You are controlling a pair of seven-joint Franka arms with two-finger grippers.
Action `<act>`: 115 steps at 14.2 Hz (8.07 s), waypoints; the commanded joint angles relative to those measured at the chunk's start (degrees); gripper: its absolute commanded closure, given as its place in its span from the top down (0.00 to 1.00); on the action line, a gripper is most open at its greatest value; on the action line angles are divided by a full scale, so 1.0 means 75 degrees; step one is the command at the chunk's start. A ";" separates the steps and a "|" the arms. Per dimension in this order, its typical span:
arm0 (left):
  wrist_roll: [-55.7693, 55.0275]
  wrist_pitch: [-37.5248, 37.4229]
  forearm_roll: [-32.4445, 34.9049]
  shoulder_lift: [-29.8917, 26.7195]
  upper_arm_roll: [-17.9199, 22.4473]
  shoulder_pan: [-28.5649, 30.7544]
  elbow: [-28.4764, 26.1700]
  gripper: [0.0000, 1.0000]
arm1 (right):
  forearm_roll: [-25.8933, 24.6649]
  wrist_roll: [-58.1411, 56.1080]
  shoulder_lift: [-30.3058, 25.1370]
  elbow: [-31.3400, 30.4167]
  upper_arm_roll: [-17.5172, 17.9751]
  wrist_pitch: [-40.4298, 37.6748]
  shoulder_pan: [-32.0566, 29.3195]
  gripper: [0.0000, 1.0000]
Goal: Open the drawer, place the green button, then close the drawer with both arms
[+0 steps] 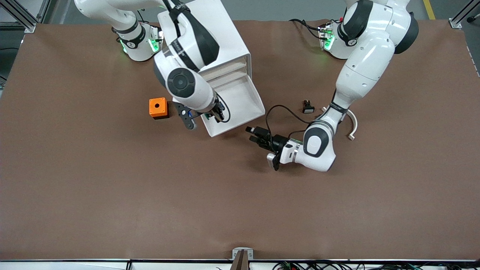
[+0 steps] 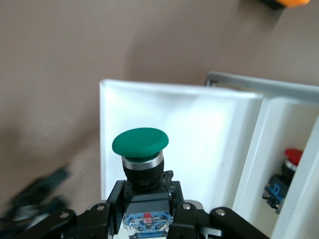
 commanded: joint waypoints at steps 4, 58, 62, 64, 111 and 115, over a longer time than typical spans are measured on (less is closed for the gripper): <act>-0.1179 -0.0361 0.2836 -0.0249 0.0045 0.0222 0.1161 1.00 | 0.0133 0.0562 -0.0122 -0.0926 -0.0065 0.1274 0.0400 0.18; -1.5220 0.2052 0.6919 -0.0847 0.0479 -0.4512 0.1116 1.00 | -0.2104 -1.1647 -0.3051 -0.0144 -0.0147 -0.3202 -0.5869 1.00; -1.5232 0.2193 0.6533 -0.0859 0.0479 -0.4793 0.1034 1.00 | -0.2234 -1.1941 -0.2981 0.0758 -0.0136 -0.2861 -0.5858 1.00; -1.5244 0.2275 0.6497 -0.0847 0.0479 -0.4945 0.0952 1.00 | -0.2234 -1.1930 -0.2934 0.1088 -0.0136 -0.2861 -0.5857 1.00; -0.7451 -0.3081 0.8525 -0.6938 0.1288 0.1511 -0.0017 1.00 | -0.2199 -1.2352 -0.2817 0.1499 -0.0124 -0.2884 -0.5904 1.00; -0.7369 -0.2110 0.8489 -0.7876 0.1323 0.1523 -0.1295 1.00 | -0.2199 -1.2317 -0.2817 0.1511 -0.0135 -0.2884 -0.5904 1.00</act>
